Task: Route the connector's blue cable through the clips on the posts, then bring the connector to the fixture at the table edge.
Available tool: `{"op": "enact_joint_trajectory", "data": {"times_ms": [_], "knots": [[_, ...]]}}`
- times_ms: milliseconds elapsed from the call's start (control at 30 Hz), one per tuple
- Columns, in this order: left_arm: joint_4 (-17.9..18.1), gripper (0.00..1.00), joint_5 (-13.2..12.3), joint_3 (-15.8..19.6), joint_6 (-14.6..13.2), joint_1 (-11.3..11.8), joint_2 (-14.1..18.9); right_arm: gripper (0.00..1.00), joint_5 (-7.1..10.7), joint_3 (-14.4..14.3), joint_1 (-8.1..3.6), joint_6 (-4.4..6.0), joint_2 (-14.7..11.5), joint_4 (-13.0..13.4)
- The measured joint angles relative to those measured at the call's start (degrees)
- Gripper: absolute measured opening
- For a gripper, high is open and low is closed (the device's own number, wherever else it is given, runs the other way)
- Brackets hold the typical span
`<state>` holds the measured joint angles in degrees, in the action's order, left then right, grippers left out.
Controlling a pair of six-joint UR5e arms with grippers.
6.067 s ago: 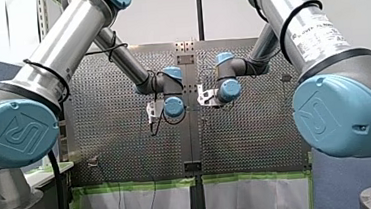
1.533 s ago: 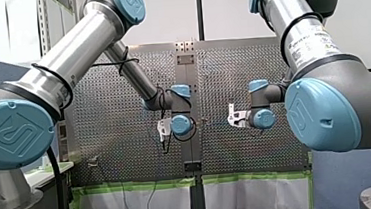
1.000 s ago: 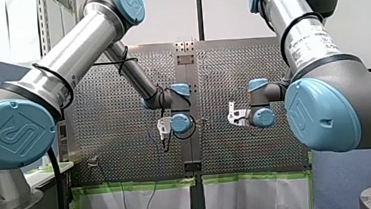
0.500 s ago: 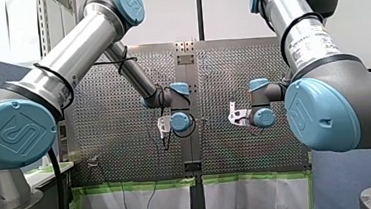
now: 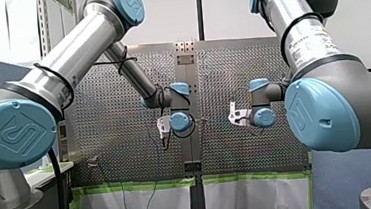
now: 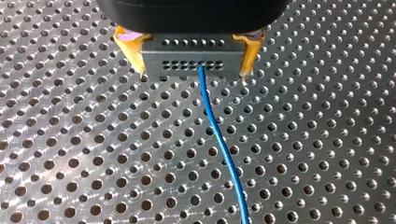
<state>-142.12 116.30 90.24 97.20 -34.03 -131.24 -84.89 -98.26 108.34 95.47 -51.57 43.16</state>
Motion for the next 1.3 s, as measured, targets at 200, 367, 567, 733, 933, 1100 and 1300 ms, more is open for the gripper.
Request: {"op": "enact_joint_trajectory", "data": {"times_ms": [200, 367, 567, 733, 933, 1100, 1300], "knots": [[-0.39, 0.09, -0.12, -0.2, 0.01, 0.17, -0.41, 0.0, -0.11, 0.02, -0.12, 0.0, 0.0, 0.04], [-1.34, 0.09, 0.17, -1.89, 0.11, -0.05, -2.37, 0.0, -0.11, 0.02, -0.19, 0.0, 0.0, 0.08], [-1.18, 0.09, 0.22, -3.69, 0.91, 0.02, -4.78, 0.0, -0.11, 0.03, -0.39, 0.0, 0.02, 0.2], [-2.7, 0.09, 0.24, -5.59, 1.34, 0.48, -5.16, 0.0, -0.16, 0.07, -0.6, 0.0, 0.03, 0.4], [-3.49, 0.09, 0.05, -6.57, 1.87, 1.12, -5.17, 0.0, -0.17, 0.25, -0.92, 0.01, 0.07, 0.43], [-4.28, 0.09, -0.02, -7.42, 1.92, 1.71, -5.19, 0.0, -0.23, 0.43, -1.06, 0.07, 0.15, 0.44], [-5.43, 0.09, -0.17, -8.97, 1.9, 2.26, -5.17, 0.0, -0.33, 0.97, -1.45, 0.09, 0.36, 0.3]]}}
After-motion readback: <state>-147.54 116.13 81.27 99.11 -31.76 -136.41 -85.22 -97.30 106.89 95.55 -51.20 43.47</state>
